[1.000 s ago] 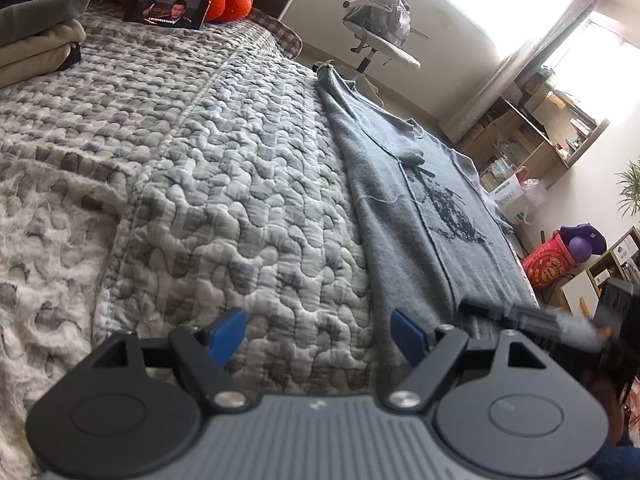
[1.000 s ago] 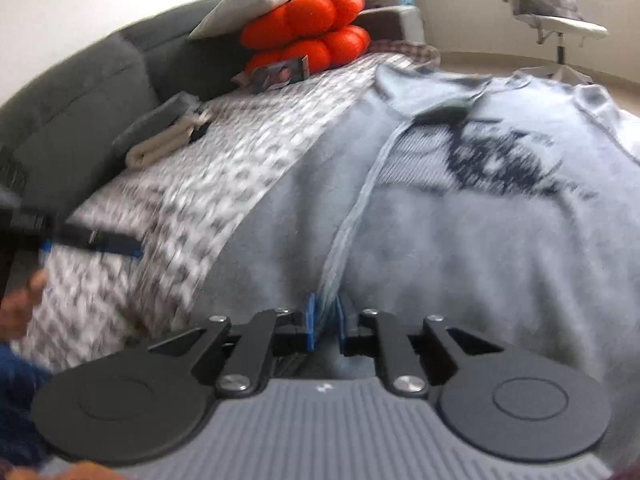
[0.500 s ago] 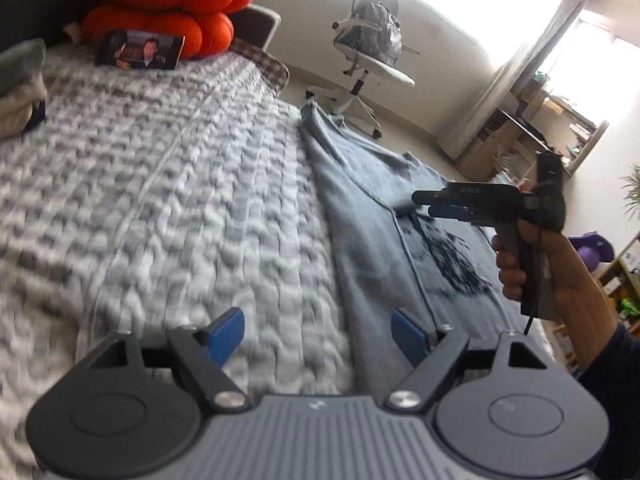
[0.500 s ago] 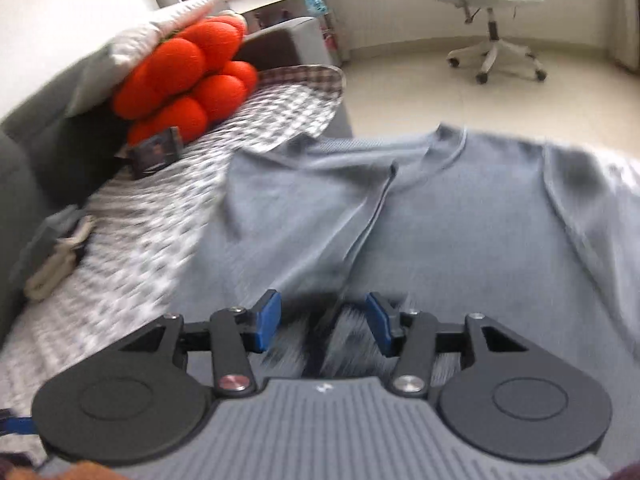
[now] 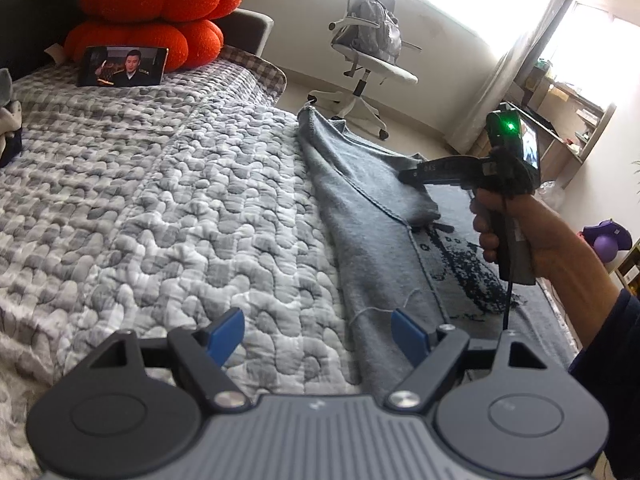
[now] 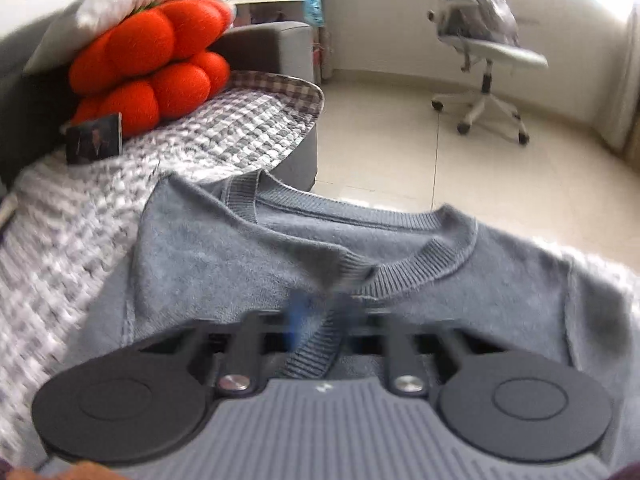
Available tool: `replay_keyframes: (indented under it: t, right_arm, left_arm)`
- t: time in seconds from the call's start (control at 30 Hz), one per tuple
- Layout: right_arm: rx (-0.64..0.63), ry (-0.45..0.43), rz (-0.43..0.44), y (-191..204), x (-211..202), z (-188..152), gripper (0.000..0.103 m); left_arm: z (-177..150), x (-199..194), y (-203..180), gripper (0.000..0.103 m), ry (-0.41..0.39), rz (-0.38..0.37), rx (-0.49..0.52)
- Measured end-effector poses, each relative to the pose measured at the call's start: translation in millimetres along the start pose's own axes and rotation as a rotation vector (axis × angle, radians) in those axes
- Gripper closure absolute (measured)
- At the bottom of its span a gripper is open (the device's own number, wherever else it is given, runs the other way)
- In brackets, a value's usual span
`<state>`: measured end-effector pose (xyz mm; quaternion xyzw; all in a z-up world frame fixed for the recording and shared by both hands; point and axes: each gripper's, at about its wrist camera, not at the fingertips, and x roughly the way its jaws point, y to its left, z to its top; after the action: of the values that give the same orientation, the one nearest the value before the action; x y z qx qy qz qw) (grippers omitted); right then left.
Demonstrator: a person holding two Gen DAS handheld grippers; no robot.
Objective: Fold clothes
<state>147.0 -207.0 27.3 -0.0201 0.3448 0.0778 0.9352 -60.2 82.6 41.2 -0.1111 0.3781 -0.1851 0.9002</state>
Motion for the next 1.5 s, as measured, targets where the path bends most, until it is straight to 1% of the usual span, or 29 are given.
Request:
replay_keyframes:
  t: [0.17, 0.23, 0.3, 0.5, 0.63, 0.7, 0.8, 1.0, 1.1, 1.17, 1.3, 1.37, 1.5]
  right_arm:
    - [0.04, -0.106, -0.044, -10, -17, -4, 0.101]
    - [0.035, -0.095, -0.076, -11, -13, -7, 0.101]
    - [0.018, -0.065, -0.095, -11, -6, -11, 0.101]
    - [0.041, -0.056, -0.101, -11, -1, -11, 0.1]
    - [0.061, -0.06, -0.106, -10, -8, -12, 0.094]
    - [0.066, -0.066, -0.107, -11, -13, -12, 0.094]
    - [0.076, -0.077, -0.102, -12, -23, -15, 0.089]
    - [0.018, -0.095, -0.041, 6, -46, -26, 0.089]
    - [-0.012, -0.099, 0.038, 21, -61, -33, 0.087]
    - [-0.038, -0.084, 0.087, 33, -68, -39, 0.087]
    - [-0.086, -0.069, 0.164, 58, -80, -52, 0.087]
    - [-0.105, -0.063, 0.19, 68, -85, -61, 0.087]
    - [-0.148, -0.048, 0.195, 84, -90, -79, 0.087]
  left_arm:
    - [-3, 2, 0, 0.021, 0.001, 0.007, 0.014]
    - [-3, 3, 0, 0.021, 0.002, 0.01, 0.011]
    - [-4, 4, 0, 0.021, 0.006, 0.01, 0.005]
    - [-5, 4, 0, 0.021, 0.006, 0.017, 0.004]
    - [-7, 3, 3, 0.021, 0.008, 0.022, -0.008]
    - [-8, 3, 3, 0.021, 0.007, 0.021, -0.01]
    - [-8, 3, 4, 0.021, 0.005, 0.022, -0.011]
    - [-9, 5, 4, 0.019, 0.0, 0.029, -0.02]
    - [-11, 6, 3, 0.018, -0.008, 0.035, -0.011]
    - [-12, 7, 1, 0.018, -0.01, 0.042, -0.005]
    - [-11, 9, -2, 0.017, -0.013, 0.057, 0.005]
    - [-11, 10, -3, 0.017, -0.015, 0.065, 0.01]
    - [-10, 10, -4, 0.017, -0.013, 0.087, 0.016]
